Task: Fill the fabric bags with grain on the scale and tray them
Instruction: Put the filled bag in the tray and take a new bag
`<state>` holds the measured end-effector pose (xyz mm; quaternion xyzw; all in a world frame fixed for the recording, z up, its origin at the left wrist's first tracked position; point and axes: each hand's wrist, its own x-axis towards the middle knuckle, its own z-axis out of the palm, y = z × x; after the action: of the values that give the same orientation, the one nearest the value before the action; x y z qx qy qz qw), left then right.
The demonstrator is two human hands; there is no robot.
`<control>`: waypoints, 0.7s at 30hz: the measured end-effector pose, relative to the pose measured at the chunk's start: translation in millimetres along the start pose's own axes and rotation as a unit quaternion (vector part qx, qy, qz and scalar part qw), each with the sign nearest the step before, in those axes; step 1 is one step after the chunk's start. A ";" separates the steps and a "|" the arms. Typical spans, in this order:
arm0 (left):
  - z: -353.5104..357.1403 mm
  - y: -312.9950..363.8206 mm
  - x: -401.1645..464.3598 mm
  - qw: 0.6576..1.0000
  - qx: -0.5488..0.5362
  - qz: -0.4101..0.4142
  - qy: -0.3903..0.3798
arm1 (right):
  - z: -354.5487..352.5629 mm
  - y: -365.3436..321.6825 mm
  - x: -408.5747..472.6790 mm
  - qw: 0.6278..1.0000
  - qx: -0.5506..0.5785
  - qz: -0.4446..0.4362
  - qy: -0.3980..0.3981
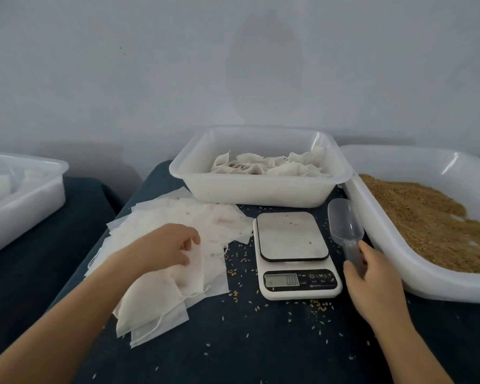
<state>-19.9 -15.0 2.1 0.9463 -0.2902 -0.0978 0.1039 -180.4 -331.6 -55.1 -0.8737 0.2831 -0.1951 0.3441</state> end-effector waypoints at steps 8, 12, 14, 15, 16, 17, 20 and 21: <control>-23.6 14.6 -2.7 0.956 -0.251 0.005 0.148 | -3.9 -23.8 -18.0 0.978 0.031 -0.199 0.061; -19.2 44.2 -2.6 0.861 -0.479 0.001 0.171 | 0.0 -60.7 -30.0 0.968 0.134 -0.192 -0.085; -12.1 60.4 -4.4 0.800 -0.582 0.011 0.141 | 3.4 -83.1 -30.0 0.943 0.239 -0.093 -0.211; -7.0 67.7 -5.1 0.775 -0.618 0.012 0.130 | 5.6 -91.2 -28.4 0.923 0.277 -0.055 -0.262; -1.0 74.4 -5.2 0.753 -0.646 0.008 0.126 | 8.5 -97.3 -26.6 0.904 0.297 -0.029 -0.305; 5.4 80.4 -5.3 0.730 -0.671 -0.001 0.126 | 11.2 -102.6 -25.8 0.886 0.310 -0.010 -0.345; 22.1 93.1 -5.0 0.675 -0.723 -0.048 0.140 | 23.0 -107.9 -30.4 0.857 0.346 0.036 -0.380; 25.9 95.5 -5.8 0.671 -0.725 -0.058 0.144 | 25.9 -107.9 -31.6 0.863 0.357 0.046 -0.355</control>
<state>-81.4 -92.7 2.1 0.5904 -0.0537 -0.1458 0.7920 -151.7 -233.9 -0.6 -0.6873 0.0927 0.0569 0.7182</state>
